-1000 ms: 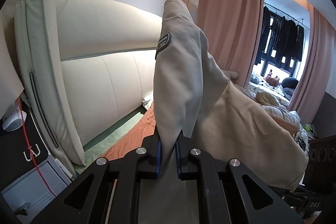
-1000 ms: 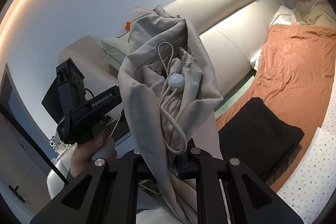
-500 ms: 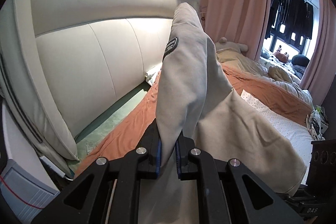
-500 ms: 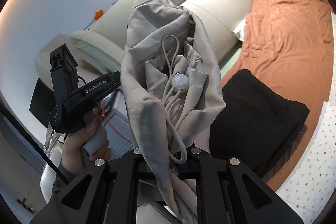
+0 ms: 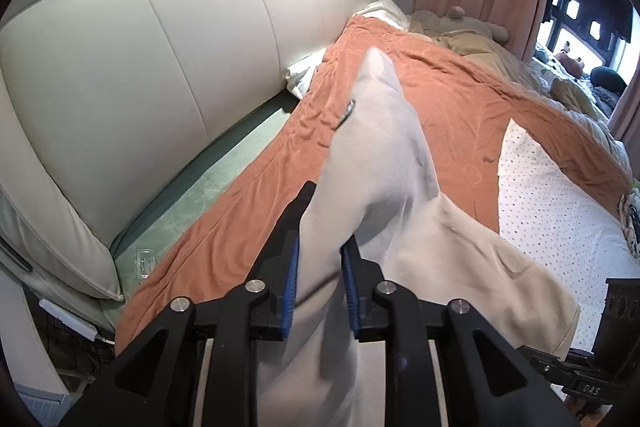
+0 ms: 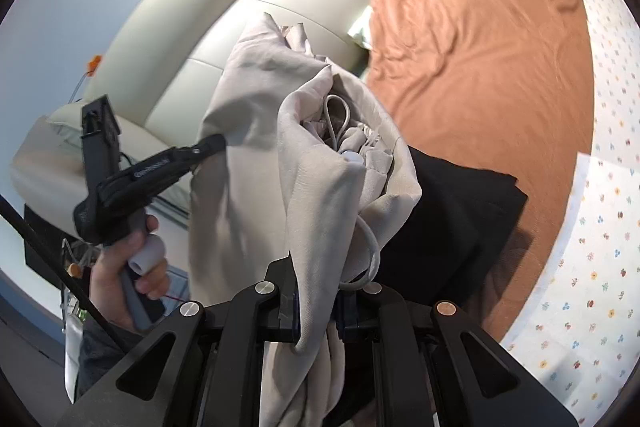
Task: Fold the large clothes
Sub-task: 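Lower the folded jacket onto the orange duvet beside the headboard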
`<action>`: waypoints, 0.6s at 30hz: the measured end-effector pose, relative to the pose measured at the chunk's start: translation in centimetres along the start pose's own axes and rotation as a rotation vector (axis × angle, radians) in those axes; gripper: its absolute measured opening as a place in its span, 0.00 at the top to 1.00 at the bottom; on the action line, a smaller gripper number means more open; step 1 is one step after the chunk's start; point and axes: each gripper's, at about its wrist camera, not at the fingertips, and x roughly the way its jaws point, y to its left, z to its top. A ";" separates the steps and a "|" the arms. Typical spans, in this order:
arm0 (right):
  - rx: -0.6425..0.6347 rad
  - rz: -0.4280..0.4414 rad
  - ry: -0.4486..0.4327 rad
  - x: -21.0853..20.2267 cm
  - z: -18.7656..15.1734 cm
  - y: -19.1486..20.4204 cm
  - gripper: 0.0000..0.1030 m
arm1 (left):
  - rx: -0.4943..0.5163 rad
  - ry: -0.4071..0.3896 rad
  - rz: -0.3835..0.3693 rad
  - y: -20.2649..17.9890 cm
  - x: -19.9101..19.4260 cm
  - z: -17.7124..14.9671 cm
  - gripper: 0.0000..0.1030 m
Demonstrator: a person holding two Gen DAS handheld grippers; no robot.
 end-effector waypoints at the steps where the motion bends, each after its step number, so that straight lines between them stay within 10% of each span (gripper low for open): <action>1: 0.018 -0.009 0.012 0.4 0.3 -1.2 0.91 | -0.009 0.003 0.021 0.4 0.3 -0.3 0.74; 4: 0.048 -0.043 0.027 1.7 -0.2 -2.8 0.91 | -0.029 0.003 0.035 1.7 0.3 -1.2 0.72; 8: 0.057 -0.040 0.042 2.0 1.0 -3.4 0.92 | -0.034 -0.021 0.021 3.8 -1.7 -3.6 0.30; 18: 0.016 -0.142 0.081 4.9 -2.8 -1.2 0.77 | -0.083 -0.077 0.003 8.8 -5.9 -10.8 0.29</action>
